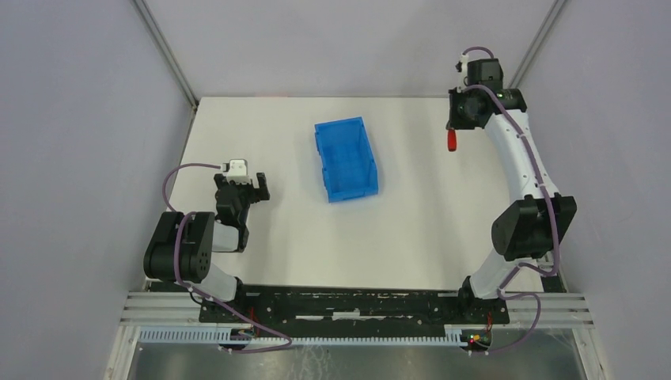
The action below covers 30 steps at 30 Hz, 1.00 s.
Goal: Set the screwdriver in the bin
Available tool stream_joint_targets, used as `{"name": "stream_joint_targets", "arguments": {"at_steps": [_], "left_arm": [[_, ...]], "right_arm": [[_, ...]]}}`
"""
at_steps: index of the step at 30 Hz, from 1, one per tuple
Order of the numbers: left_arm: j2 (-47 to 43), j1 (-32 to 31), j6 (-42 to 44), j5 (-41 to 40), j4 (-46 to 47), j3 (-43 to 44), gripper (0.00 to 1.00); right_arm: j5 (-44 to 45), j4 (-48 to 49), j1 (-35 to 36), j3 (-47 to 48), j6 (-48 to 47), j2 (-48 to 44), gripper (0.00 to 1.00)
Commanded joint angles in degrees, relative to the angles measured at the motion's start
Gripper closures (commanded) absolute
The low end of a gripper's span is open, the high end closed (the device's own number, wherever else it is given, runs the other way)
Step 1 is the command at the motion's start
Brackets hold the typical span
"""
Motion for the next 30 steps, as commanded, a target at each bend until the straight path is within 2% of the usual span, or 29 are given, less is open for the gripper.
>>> {"name": "stream_joint_targets", "arguments": {"at_steps": [1, 5, 8, 13, 20, 23, 28, 30], "left_arm": [[-0.69, -0.07, -1.83, -0.16, 2.3, 0.18, 0.0], [-0.69, -0.06, -1.83, -0.2, 2.3, 0.18, 0.0], [-0.69, -0.06, -1.83, -0.22, 2.3, 0.18, 0.0], [-0.69, -0.06, -1.83, -0.22, 2.3, 0.18, 0.0], [-0.69, -0.04, -1.81, -0.24, 2.3, 0.18, 0.0], [-0.69, -0.07, -1.79, -0.2, 2.3, 0.18, 0.0], [-0.69, -0.06, -1.83, -0.18, 2.3, 0.18, 0.0], [-0.69, -0.08, -1.83, -0.22, 2.3, 0.18, 0.0]], "right_arm": [[-2.97, 10.03, 10.1, -0.63, 5.28, -0.68, 1.0], [-1.82, 23.44, 24.24, -4.08, -1.23, -1.51, 1.0], [2.41, 28.9, 30.55, -6.05, -5.76, 0.69, 1.0], [4.26, 28.06, 34.93, -3.85, -10.29, 9.45, 1.0], [5.57, 29.34, 36.62, -3.13, -11.46, 17.7, 0.98], [7.08, 29.73, 36.69, -2.79, -10.24, 20.26, 0.88], [6.78, 26.64, 36.6, 1.36, -8.74, 23.3, 0.58], [7.71, 26.23, 36.6, 2.65, -8.21, 22.18, 0.49]]}}
